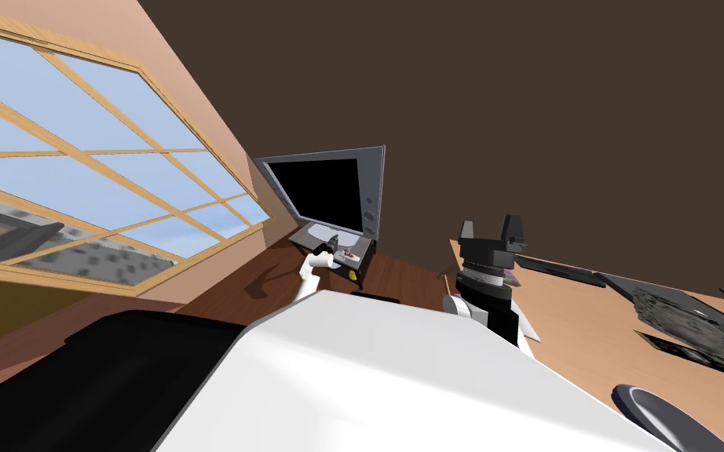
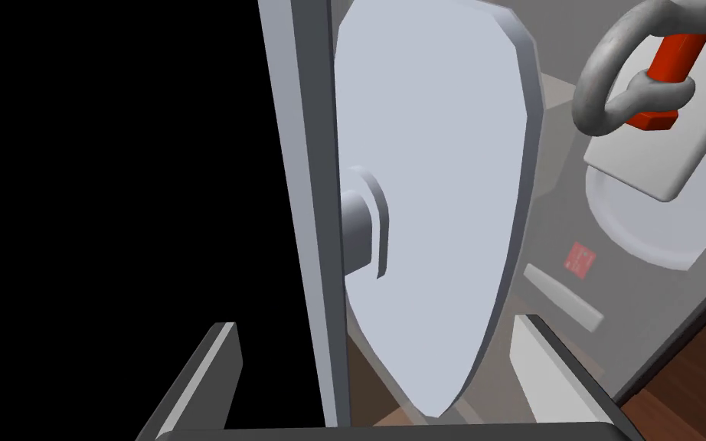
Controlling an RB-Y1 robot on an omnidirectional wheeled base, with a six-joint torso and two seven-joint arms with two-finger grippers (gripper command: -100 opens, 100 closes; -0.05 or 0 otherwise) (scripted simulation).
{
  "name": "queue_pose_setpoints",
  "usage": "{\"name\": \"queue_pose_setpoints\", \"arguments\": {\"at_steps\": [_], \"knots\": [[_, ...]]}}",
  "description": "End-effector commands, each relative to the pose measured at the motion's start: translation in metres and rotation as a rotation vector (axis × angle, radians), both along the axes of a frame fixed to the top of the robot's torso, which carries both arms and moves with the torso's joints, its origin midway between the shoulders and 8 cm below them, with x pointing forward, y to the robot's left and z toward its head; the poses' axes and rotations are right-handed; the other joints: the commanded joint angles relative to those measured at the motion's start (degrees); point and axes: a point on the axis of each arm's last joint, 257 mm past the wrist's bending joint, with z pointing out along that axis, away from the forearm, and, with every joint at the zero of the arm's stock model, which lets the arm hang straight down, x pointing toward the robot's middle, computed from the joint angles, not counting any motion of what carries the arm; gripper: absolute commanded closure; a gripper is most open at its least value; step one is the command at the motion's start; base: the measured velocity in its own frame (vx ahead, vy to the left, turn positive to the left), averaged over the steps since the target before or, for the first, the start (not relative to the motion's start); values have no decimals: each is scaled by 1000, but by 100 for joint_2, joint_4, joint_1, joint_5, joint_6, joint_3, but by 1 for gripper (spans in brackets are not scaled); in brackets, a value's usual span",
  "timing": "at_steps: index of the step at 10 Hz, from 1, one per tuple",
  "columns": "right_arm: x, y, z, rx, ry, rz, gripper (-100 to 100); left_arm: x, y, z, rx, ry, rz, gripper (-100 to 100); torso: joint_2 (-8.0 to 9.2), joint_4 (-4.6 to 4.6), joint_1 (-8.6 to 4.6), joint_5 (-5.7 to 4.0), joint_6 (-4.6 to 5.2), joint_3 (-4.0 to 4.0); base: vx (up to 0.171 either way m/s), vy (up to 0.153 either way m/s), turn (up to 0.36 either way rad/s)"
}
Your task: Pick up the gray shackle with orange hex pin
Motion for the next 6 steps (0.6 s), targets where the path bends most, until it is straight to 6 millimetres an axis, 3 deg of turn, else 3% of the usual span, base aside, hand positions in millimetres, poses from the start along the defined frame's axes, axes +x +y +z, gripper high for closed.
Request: {"name": "queue_pose_setpoints", "arguments": {"at_steps": [1,6], "knots": [[0,0,0,0,0,0,0,-2,4,-18,-4,65,9,-100,0,0,0,0,0,0,8,-31,-42],[0,0,0,0,0,0,0,-15,13,-55,-17,212,30,-100,-2,0,4,1,0,-1,11,-28,-46]]}}
